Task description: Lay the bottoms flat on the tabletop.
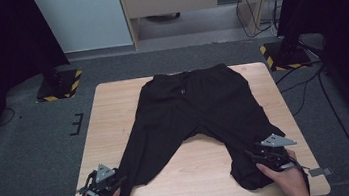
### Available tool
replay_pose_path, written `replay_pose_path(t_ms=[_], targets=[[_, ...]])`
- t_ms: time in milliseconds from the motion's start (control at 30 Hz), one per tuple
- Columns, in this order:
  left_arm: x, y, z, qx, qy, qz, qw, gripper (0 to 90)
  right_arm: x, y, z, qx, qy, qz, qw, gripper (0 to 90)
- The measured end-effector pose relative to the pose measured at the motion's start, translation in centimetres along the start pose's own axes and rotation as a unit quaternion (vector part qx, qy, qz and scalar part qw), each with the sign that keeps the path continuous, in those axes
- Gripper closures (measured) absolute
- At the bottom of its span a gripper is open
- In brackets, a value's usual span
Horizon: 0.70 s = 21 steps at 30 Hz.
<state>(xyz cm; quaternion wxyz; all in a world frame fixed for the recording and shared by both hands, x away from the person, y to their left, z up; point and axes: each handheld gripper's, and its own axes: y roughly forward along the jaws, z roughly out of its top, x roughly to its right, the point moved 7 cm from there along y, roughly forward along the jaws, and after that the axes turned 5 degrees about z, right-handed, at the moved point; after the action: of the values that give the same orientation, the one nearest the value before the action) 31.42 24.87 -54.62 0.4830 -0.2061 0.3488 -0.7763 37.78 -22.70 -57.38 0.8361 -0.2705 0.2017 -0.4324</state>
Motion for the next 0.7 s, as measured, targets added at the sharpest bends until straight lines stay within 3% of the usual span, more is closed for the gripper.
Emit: replay_pose_path(t_ms=[200, 300, 433, 500, 567, 700], targets=[[-0.3, -0.3, -0.1, 0.017, -0.007, 0.004, 0.9998, 81.8, -0.7, 0.2, 0.0, -0.016, -0.021, 0.007, 0.9996, 82.6], [-0.9, -0.1, 0.1, 0.037, -0.007, 0.021, 0.9991, 72.9, -1.1, 0.3, 0.0, -0.017, -0.017, 0.02, 0.9995, 88.0], [-1.8, -0.4, 1.3, 0.093, -0.021, 0.035, 0.9949, 51.7, -2.5, 0.0, 0.4, -0.012, -0.018, 0.049, 0.9985, 88.3], [-2.0, -0.2, 1.7, 0.109, -0.018, 0.035, 0.9933, 46.7, -3.6, -0.2, 1.0, 0.003, -0.023, 0.071, 0.9972, 88.3], [-2.0, 0.5, 1.9, 0.103, -0.009, 0.029, 0.9942, 41.1, -4.8, -0.1, 1.6, 0.015, -0.024, 0.091, 0.9955, 87.7], [-1.3, 2.4, 1.3, 0.059, 0.018, 0.022, 0.9979, 36.8, -6.6, 0.8, 2.1, 0.023, -0.038, 0.115, 0.9923, 85.9]])
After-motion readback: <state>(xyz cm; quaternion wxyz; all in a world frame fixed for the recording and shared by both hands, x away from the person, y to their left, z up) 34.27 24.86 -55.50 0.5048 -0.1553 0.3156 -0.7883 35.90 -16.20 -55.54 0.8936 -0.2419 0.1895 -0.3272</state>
